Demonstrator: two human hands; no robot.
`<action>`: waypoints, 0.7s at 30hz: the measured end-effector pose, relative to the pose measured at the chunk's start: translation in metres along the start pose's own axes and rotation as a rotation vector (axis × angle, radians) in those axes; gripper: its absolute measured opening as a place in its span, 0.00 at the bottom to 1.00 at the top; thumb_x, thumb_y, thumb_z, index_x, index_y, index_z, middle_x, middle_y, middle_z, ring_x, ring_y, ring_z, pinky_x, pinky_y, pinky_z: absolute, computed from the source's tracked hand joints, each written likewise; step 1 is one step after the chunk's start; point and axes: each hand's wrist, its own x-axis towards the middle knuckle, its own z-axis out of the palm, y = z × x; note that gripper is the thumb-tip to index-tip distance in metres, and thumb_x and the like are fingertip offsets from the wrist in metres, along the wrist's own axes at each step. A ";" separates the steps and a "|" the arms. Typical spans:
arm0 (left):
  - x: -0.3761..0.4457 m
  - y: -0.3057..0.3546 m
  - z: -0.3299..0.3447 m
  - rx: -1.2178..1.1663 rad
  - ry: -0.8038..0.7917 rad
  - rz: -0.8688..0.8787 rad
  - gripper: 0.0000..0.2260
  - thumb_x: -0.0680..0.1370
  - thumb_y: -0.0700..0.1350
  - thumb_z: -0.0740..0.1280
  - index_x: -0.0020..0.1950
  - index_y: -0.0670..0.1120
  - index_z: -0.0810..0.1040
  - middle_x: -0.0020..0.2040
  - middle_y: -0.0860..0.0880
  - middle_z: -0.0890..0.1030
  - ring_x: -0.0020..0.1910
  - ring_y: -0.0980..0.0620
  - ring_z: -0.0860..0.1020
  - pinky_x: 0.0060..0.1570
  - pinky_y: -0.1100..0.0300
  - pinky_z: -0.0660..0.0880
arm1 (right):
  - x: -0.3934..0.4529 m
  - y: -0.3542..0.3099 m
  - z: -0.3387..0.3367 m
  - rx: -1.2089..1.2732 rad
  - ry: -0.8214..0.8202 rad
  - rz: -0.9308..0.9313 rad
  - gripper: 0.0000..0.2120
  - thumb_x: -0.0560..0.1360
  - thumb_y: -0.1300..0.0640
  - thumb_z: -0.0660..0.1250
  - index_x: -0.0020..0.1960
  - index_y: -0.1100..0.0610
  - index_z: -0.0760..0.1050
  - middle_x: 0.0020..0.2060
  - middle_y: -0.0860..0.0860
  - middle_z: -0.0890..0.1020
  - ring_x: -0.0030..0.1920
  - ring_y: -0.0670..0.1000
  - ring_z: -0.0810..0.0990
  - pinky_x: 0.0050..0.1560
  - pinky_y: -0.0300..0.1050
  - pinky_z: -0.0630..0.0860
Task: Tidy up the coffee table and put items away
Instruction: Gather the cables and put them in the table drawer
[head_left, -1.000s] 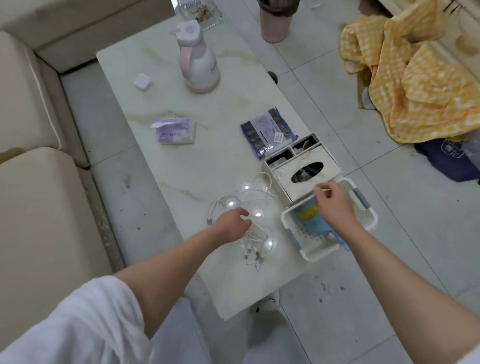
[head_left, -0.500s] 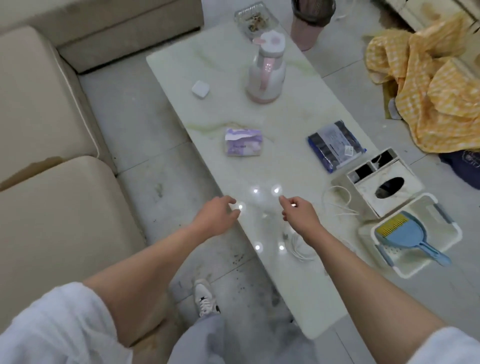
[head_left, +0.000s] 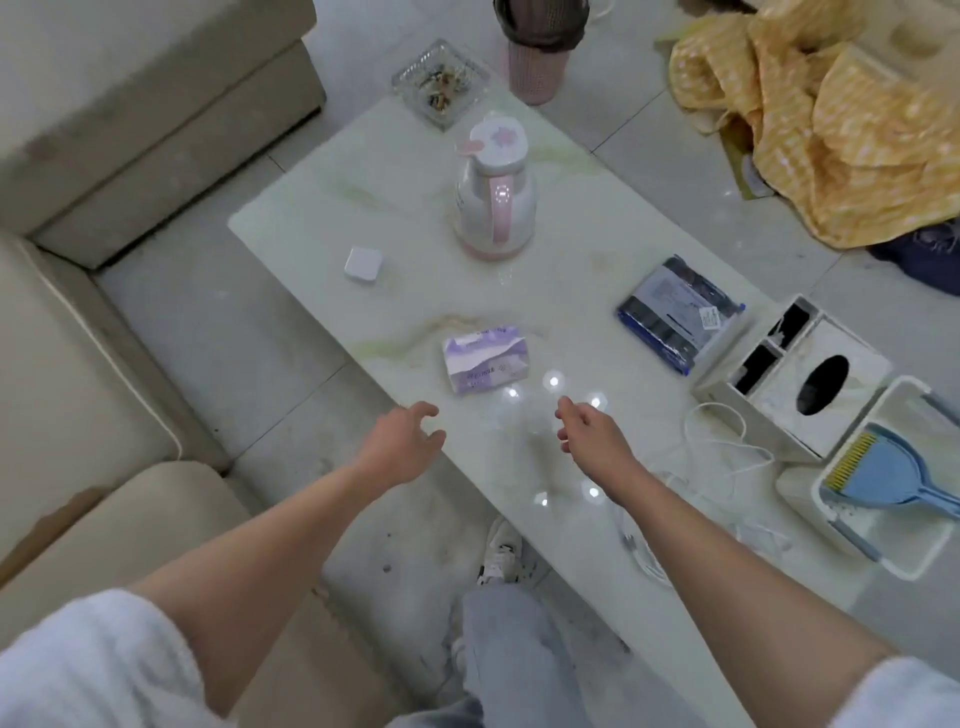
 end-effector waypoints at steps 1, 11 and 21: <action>0.013 -0.003 -0.015 0.012 0.023 0.005 0.20 0.80 0.54 0.63 0.73 0.53 0.70 0.64 0.43 0.75 0.61 0.43 0.75 0.59 0.53 0.73 | 0.011 -0.010 0.003 0.002 0.001 0.005 0.32 0.78 0.37 0.54 0.58 0.65 0.74 0.48 0.61 0.81 0.50 0.60 0.81 0.57 0.56 0.76; 0.146 -0.038 -0.151 0.134 0.267 -0.026 0.25 0.80 0.52 0.63 0.77 0.54 0.63 0.69 0.39 0.68 0.62 0.36 0.74 0.60 0.48 0.74 | 0.074 -0.064 0.044 0.030 -0.041 0.247 0.30 0.76 0.40 0.63 0.73 0.51 0.64 0.55 0.52 0.79 0.53 0.55 0.81 0.51 0.48 0.77; 0.270 -0.044 -0.164 0.327 0.158 0.074 0.29 0.76 0.58 0.68 0.74 0.52 0.64 0.65 0.39 0.66 0.62 0.34 0.71 0.56 0.45 0.74 | 0.116 -0.076 0.124 0.744 0.216 0.487 0.07 0.78 0.54 0.63 0.56 0.47 0.71 0.45 0.50 0.81 0.43 0.58 0.81 0.51 0.57 0.81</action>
